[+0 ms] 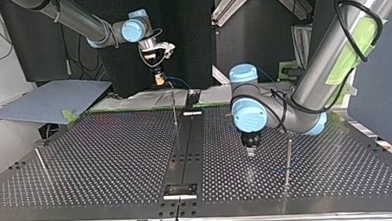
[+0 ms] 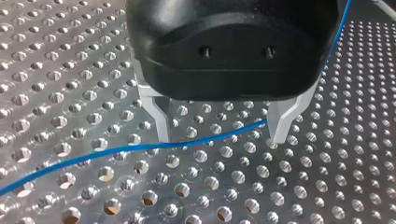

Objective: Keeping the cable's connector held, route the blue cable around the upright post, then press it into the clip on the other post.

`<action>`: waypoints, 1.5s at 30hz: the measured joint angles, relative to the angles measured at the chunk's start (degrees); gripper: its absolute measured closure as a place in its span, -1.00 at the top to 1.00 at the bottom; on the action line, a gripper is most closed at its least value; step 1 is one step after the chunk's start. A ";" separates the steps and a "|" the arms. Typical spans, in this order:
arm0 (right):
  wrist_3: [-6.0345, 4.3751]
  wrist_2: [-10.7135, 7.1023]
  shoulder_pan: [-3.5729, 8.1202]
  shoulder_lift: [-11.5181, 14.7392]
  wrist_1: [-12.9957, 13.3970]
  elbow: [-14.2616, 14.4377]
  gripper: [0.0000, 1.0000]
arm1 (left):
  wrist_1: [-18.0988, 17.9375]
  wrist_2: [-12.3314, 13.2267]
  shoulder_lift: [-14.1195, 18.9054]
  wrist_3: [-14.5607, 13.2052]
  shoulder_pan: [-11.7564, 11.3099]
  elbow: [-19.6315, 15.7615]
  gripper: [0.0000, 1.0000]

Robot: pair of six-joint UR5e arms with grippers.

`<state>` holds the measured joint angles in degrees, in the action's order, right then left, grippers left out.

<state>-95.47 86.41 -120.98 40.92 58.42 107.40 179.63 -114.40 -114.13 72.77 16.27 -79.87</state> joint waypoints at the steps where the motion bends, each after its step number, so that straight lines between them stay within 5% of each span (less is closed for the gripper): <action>1: 0.00 0.00 0.00 0.00 0.01 0.00 -1.00 | -0.02 0.04 -0.01 0.00 -0.02 0.00 0.98; 26: 0.00 -0.19 0.00 0.00 0.12 0.00 -1.00 | -0.34 0.90 -10.00 -0.13 3.27 0.00 0.98; 45: -0.01 -0.22 -0.15 0.00 0.11 0.01 -1.00 | -1.88 2.07 -14.18 1.16 5.60 0.00 0.98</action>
<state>-95.47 86.19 -121.14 40.92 58.53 107.41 177.75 -112.34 -128.31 73.93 21.87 -79.87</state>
